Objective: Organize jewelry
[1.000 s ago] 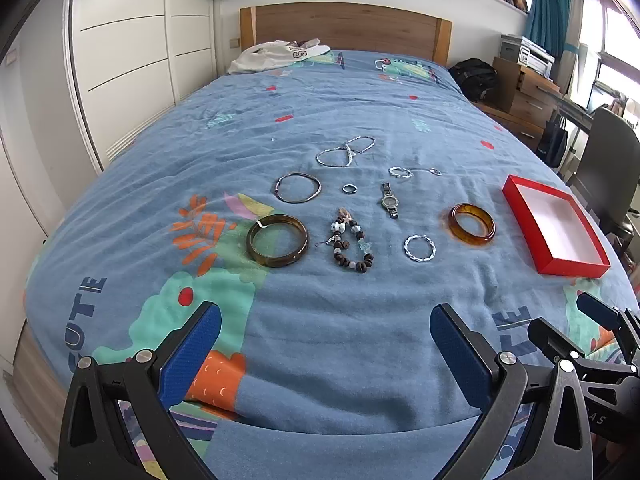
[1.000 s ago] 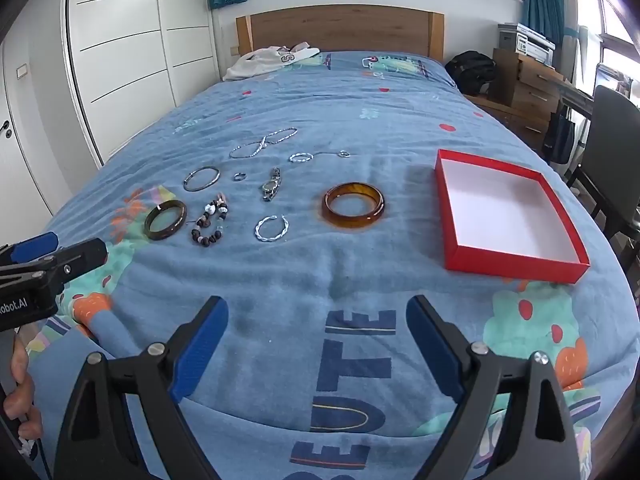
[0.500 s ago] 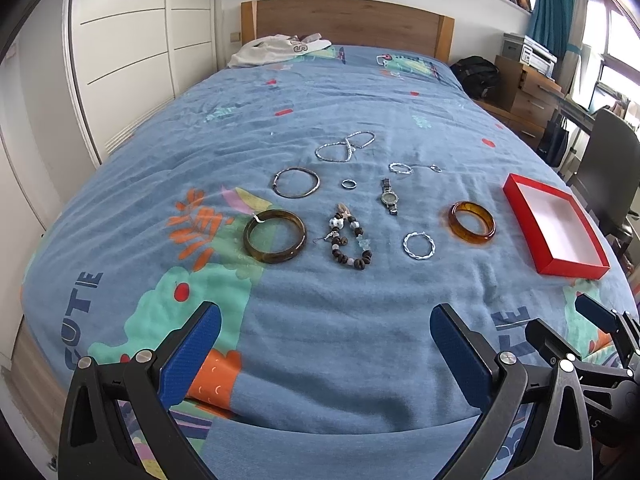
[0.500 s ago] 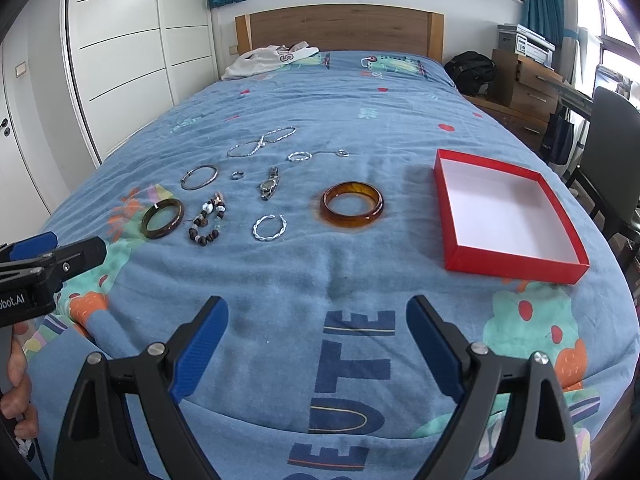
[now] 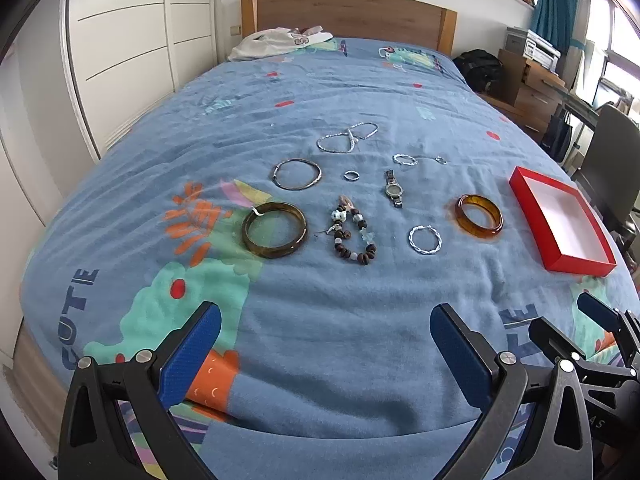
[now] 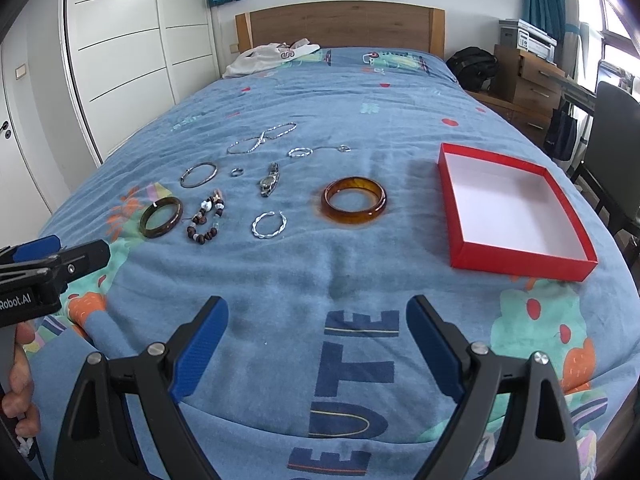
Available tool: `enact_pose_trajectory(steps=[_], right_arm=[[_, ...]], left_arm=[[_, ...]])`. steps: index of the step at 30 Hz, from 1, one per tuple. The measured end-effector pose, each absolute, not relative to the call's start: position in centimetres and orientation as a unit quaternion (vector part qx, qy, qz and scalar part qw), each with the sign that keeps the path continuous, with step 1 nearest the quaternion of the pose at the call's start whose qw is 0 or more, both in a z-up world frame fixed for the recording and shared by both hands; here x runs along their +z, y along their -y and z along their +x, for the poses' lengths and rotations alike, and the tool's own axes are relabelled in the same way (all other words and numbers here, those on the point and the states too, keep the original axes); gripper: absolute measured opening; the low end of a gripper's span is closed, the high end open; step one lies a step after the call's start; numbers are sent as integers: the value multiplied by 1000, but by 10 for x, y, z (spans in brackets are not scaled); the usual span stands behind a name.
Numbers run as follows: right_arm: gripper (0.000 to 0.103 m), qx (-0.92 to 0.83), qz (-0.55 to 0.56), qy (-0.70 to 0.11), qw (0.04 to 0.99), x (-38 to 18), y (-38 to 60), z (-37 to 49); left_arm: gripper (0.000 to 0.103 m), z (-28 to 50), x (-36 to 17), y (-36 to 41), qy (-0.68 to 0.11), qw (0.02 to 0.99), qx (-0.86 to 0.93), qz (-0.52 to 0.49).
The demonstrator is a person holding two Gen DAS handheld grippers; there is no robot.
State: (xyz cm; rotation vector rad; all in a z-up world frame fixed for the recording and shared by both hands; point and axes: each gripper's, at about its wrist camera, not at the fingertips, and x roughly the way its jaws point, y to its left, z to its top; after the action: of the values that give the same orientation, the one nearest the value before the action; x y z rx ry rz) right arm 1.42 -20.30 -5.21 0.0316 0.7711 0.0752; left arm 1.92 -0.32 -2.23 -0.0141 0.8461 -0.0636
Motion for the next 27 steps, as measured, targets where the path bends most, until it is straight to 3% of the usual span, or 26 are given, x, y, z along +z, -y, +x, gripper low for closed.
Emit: enact_pose_trajectory(steps=[27], right_arm=[[90, 61, 34, -388, 919, -46, 207, 55]], left_arm=[[102, 51, -28, -20, -424, 905, -17, 4]])
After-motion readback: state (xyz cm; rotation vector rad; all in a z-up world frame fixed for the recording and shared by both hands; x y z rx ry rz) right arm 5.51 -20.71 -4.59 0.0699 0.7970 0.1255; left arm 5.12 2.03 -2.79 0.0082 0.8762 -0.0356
